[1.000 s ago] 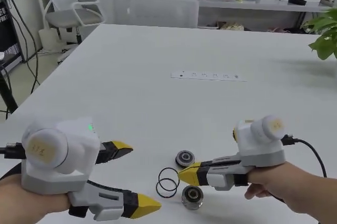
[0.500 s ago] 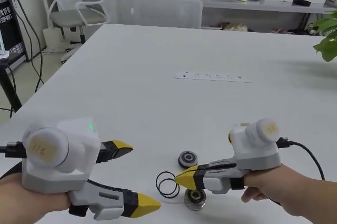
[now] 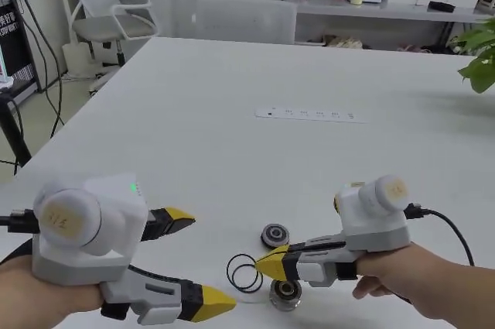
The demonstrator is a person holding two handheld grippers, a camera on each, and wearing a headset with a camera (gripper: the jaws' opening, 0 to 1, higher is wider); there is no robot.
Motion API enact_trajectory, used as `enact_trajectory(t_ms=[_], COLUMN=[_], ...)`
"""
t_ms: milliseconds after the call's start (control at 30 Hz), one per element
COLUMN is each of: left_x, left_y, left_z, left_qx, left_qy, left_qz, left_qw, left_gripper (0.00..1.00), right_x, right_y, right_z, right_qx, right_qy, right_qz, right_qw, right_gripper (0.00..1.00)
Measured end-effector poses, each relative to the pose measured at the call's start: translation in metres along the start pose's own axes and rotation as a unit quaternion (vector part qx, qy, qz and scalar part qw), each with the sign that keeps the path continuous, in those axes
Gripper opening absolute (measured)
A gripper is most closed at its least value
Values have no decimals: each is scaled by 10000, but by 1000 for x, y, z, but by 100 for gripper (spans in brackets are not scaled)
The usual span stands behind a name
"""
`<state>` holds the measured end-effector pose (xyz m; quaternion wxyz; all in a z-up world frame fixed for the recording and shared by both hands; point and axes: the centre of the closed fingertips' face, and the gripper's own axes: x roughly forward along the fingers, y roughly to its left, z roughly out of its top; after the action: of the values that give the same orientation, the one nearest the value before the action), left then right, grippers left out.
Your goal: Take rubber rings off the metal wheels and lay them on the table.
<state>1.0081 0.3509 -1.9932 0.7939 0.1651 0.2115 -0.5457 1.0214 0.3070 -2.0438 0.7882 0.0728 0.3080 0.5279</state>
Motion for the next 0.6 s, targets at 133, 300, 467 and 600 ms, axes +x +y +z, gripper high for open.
enact_trajectory(t_ms=[133,300,467,600], left_x=[0,0,-1,-1], left_y=[0,-1,-1,-2], left_z=[0,-1,-1,-1], left_qx=[7,8,2,4], left_qy=[11,16,14,19], left_qz=[2,-3,7,5], left_qw=[10000,10000,10000,10000], left_gripper=[71,71,71,71], right_x=[0,0,2,3], right_y=[0,0,2,3], right_z=[1,0,-1,-1], right_qx=[4,-21,-36,-35], right_qy=[-4,12,31,32], right_qz=[-8,-23,2,12], right_qw=[10000,10000,10000,10000], right_gripper=[0,0,0,0])
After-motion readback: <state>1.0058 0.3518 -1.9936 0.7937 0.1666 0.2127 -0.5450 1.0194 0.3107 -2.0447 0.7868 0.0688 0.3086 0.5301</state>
